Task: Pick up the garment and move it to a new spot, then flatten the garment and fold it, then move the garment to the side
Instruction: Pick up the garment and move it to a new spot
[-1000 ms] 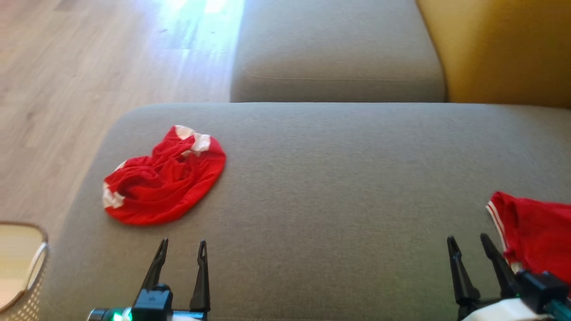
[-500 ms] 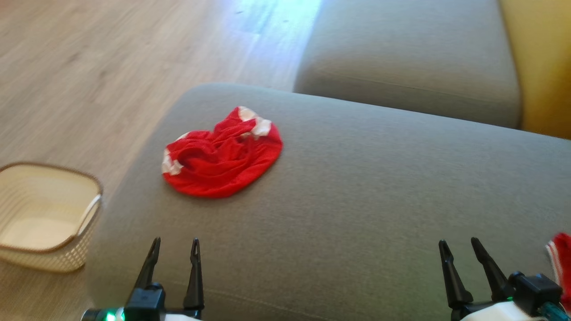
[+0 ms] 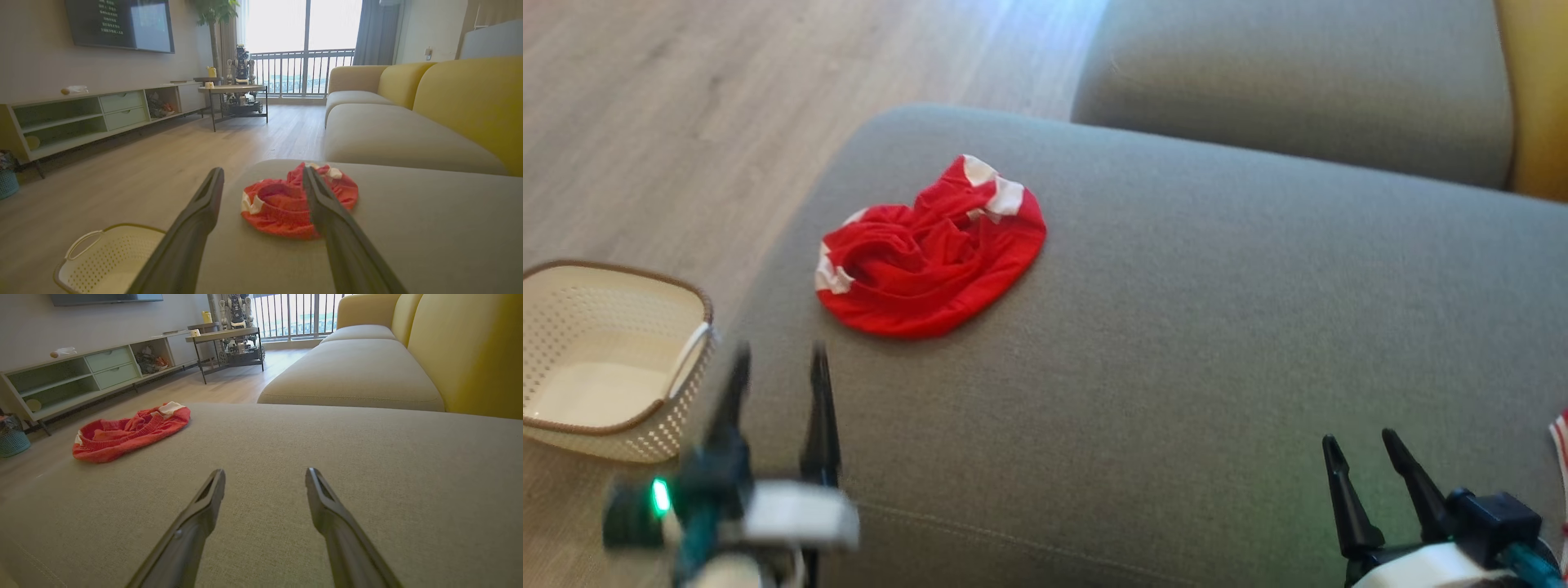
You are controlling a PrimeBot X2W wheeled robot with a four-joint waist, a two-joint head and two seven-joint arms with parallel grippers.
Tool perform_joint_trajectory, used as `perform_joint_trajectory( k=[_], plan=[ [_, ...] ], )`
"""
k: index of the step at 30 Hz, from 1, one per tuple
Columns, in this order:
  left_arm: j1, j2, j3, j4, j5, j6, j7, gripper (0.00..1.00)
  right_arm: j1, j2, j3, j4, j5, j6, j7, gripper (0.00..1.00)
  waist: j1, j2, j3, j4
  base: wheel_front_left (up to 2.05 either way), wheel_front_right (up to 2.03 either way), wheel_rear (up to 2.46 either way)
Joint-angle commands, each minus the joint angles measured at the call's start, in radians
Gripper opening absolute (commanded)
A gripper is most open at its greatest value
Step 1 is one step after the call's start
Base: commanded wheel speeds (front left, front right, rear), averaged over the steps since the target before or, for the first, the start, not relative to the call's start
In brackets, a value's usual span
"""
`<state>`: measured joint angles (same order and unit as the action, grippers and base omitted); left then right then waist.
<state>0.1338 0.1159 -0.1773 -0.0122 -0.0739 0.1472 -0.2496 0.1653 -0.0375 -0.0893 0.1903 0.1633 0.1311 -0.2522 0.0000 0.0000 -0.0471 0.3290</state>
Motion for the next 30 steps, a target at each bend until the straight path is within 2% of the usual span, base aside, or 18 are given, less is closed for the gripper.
perform_joint_trajectory(
  k=[1,6,14,19,22,27,30],
  plan=[
    [-0.145,0.019,0.044,-0.025,-0.007,-0.021,-0.012,1.0,-0.063,-0.013,0.017,-0.029,-0.015,0.0,-0.01,1.0,0.0,0.0,0.034,-0.027,0.0,0.0,0.0],
    [-0.406,0.06,0.044,0.074,-0.014,-0.089,0.011,1.0,-0.119,-0.013,0.024,-0.045,-0.063,0.0,-0.01,1.0,0.0,0.0,0.15,-0.08,0.0,0.0,0.0],
    [-0.784,0.073,0.074,0.395,-0.105,-0.17,0.191,1.0,-0.218,-0.013,0.035,-0.057,-0.11,0.0,-0.01,1.0,0.0,0.0,0.291,-0.166,0.0,0.0,0.0],
    [-0.967,0.085,0.087,0.623,-0.149,-0.197,0.317,1.0,-0.257,-0.013,0.029,-0.069,-0.133,0.0,-0.01,1.0,0.0,0.0,0.354,-0.203,0.0,0.0,0.0],
    [-1.054,0.092,0.102,0.761,-0.171,-0.196,0.38,1.0,-0.278,-0.013,0.034,-0.074,-0.143,0.0,-0.01,1.0,0.0,0.0,0.391,-0.222,0.0,0.0,0.0],
    [-1.151,0.113,0.109,0.942,-0.189,-0.204,0.442,1.0,-0.317,-0.013,0.045,-0.076,-0.143,0.0,-0.01,1.0,0.0,0.0,0.451,-0.253,0.0,0.0,0.0],
    [-1.181,0.114,0.104,1.019,-0.202,-0.225,0.465,1.0,-0.332,-0.013,0.047,-0.077,-0.141,0.0,-0.01,1.0,0.0,0.0,0.476,-0.266,0.0,0.0,0.0]
  ],
)
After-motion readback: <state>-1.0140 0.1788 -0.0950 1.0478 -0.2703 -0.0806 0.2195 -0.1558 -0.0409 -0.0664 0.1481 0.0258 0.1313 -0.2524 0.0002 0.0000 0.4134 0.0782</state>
